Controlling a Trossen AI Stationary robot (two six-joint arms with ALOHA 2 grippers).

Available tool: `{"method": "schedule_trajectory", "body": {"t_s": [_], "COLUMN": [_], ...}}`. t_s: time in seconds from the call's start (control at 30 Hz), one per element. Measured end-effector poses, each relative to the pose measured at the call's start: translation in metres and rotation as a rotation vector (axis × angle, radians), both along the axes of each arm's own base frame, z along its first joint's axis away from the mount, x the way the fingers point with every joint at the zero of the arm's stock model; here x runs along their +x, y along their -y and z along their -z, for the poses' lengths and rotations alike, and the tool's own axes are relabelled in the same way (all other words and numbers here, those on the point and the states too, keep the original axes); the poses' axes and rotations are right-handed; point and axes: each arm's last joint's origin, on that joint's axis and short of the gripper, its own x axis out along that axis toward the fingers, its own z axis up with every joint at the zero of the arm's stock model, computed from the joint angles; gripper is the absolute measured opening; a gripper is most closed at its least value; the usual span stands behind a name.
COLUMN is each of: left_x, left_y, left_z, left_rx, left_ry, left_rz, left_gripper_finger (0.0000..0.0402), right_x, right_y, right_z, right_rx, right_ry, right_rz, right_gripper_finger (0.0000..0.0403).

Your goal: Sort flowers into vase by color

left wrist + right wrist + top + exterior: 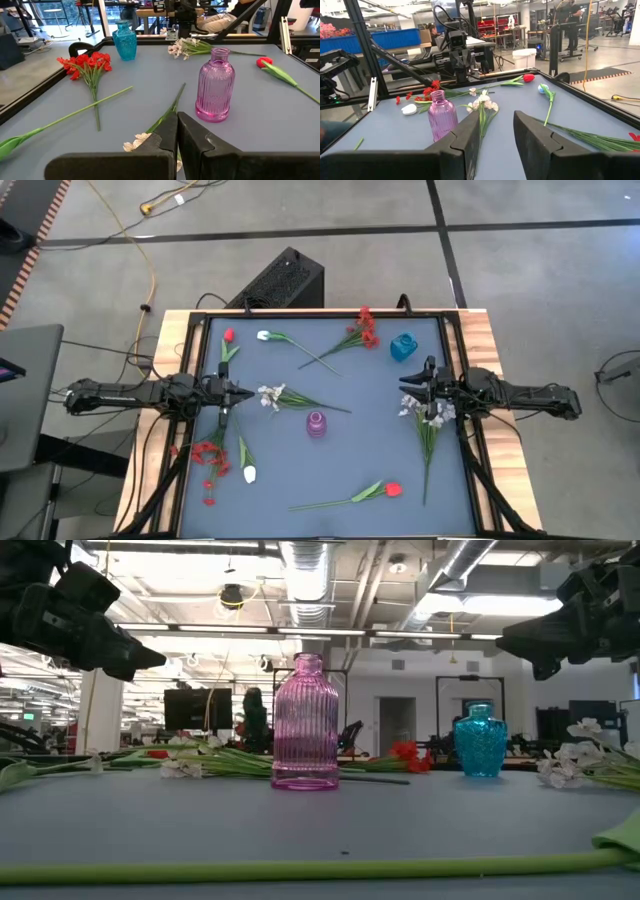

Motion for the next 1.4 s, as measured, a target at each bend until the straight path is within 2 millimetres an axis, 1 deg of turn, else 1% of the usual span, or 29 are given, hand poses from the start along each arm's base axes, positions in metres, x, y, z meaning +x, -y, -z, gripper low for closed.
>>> {"method": "schedule_trajectory", "body": {"t_s": [0.7,0.77,0.93,1.0,1.2,1.3,1.4], "left_x": [0.0,0.0,0.0001,0.0002,0.0007,0.0008,0.0012], "left_y": [0.0,0.0001,0.0,0.0,0.001,0.0011,0.0017], "left_z": [-0.0001,-0.0003,-0.0006,-0.0007,-0.0033,-0.0039,-0.0077], "left_rx": [0.0,-0.042,-0.315,-0.389,-0.408,-0.413,-0.384], "left_ry": [0.0,0.008,0.046,0.055,0.079,0.085,0.117], "left_rz": [0.0,-0.006,-0.052,-0.065,-0.027,-0.025,0.009], "left_gripper_finger": [0.0,0.0,0.0,0.0,0.0,0.0,0.0], "right_x": [0.0,0.0,0.0,0.0,0.0,-0.0001,-0.0007], "right_y": [0.0,0.0,0.0,0.0,0.0,0.0003,0.0002], "right_z": [0.0,0.0,-0.0001,0.0,-0.0003,-0.0016,-0.0097], "right_rx": [0.0,0.0,0.0,0.0,-0.009,-0.095,-0.133], "right_ry": [0.0,0.0,0.0,0.0,0.001,0.002,0.081], "right_rz": [0.0,0.0,0.0,0.0,0.0,0.005,0.012], "right_gripper_finger": [0.0148,0.0148,0.0148,0.0148,0.0148,0.0148,0.0148]}}
